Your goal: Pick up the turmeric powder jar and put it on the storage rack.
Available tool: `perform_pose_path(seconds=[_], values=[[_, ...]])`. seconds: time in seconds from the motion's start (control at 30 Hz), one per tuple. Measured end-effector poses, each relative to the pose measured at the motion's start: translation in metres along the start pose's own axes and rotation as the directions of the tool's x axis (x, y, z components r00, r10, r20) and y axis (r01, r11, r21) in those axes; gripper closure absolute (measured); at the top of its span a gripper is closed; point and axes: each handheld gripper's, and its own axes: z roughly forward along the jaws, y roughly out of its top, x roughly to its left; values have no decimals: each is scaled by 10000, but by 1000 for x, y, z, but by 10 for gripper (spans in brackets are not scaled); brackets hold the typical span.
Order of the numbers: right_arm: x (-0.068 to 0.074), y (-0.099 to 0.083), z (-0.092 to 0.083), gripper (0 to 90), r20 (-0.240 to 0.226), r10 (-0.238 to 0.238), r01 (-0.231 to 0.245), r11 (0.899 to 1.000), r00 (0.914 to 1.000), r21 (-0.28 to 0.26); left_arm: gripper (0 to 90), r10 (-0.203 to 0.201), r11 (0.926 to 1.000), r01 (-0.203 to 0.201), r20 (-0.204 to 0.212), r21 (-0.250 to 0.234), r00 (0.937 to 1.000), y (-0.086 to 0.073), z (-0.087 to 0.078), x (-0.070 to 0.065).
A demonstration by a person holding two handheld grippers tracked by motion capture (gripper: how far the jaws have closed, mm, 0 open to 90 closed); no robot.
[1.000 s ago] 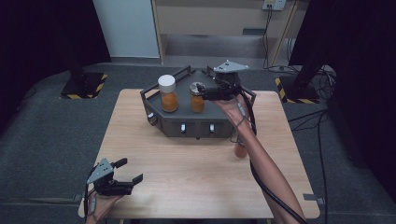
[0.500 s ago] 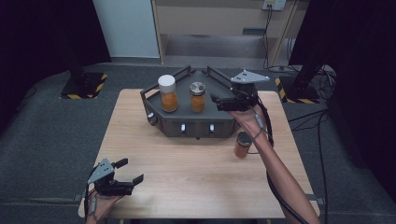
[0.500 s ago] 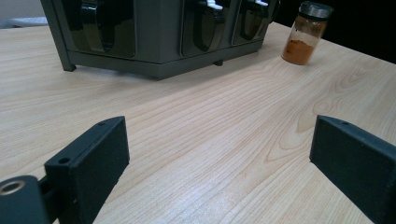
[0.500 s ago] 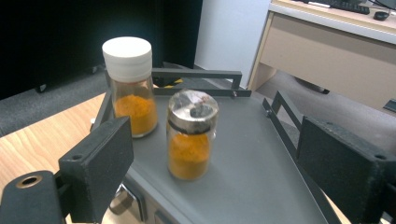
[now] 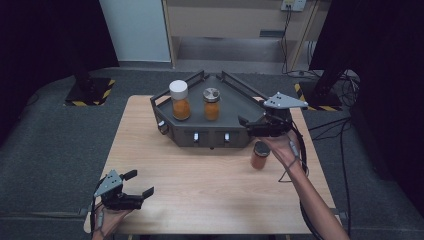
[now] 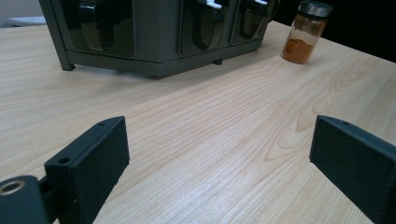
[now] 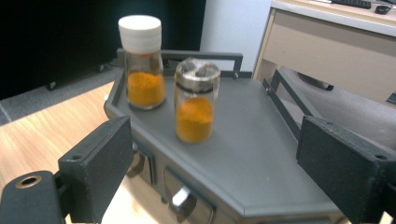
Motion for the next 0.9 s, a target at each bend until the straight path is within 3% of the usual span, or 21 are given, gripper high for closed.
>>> perform_pose_path(seconds=[0.47, 0.7, 0.9], values=[[4, -44, -41, 106, -8, 200, -200, 9998, 9998, -14, 38, 35, 10000, -35, 50, 34, 10000, 0, 0, 0], [5, -68, -56, 104, 103, 551, -551, 9985, 9984, 46, 38, 56, 10000, -57, 79, 19, 10000, 0, 0, 0], [6, -84, -66, 101, 195, 543, -545, 9985, 9983, 105, 38, 86, 10000, -87, 114, 38, 9999, 1, 1, 0]])
